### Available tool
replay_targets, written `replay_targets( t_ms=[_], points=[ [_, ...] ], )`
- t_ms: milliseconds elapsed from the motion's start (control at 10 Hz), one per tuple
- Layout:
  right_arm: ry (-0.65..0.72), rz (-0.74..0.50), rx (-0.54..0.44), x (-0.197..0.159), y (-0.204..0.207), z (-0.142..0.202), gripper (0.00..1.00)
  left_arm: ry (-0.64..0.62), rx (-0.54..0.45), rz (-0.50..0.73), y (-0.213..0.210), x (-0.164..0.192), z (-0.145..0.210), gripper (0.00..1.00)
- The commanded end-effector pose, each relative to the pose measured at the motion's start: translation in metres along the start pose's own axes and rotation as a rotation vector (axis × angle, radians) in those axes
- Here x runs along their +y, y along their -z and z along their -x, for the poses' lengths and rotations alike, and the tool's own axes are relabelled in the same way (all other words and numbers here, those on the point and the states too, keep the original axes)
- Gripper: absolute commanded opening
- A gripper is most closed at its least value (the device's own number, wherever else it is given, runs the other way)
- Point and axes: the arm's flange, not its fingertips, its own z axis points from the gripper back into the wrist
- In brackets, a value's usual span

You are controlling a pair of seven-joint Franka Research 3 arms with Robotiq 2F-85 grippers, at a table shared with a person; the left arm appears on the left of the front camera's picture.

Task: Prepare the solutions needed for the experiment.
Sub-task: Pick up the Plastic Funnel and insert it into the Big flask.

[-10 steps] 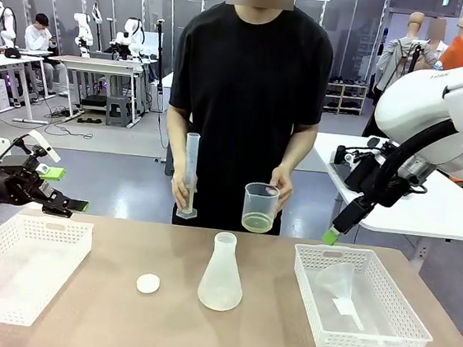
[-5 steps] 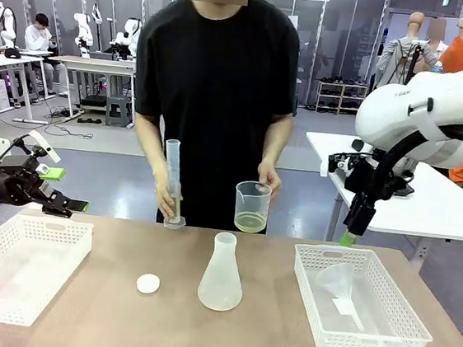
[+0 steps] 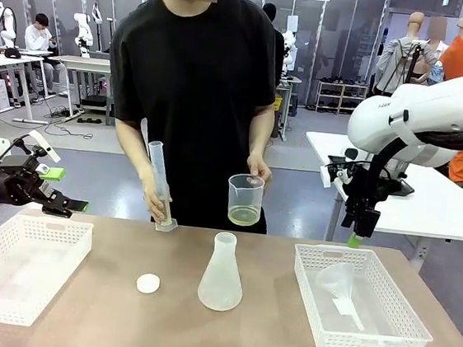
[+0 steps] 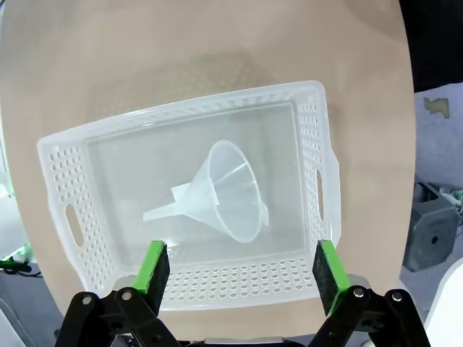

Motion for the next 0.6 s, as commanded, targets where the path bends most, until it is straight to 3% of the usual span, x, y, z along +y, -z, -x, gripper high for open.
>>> replay_targets(
  t_ms=[0,300,500],
  points=[
    [0.018,0.024,-0.009,0.008,-0.006,-0.002,1.0,0.003,-0.002,0.002,0.0,-0.001,-0.001,1.0],
    [0.0,0.009,-0.003,0.001,-0.005,-0.001,1.0,0.003,-0.002,0.002,0.0,-0.001,-0.001,1.0],
    [-0.056,-0.041,0.066,-0.007,0.001,-0.01,1.0,0.003,-0.002,0.002,0.0,-0.001,-0.001,1.0]
  ],
)
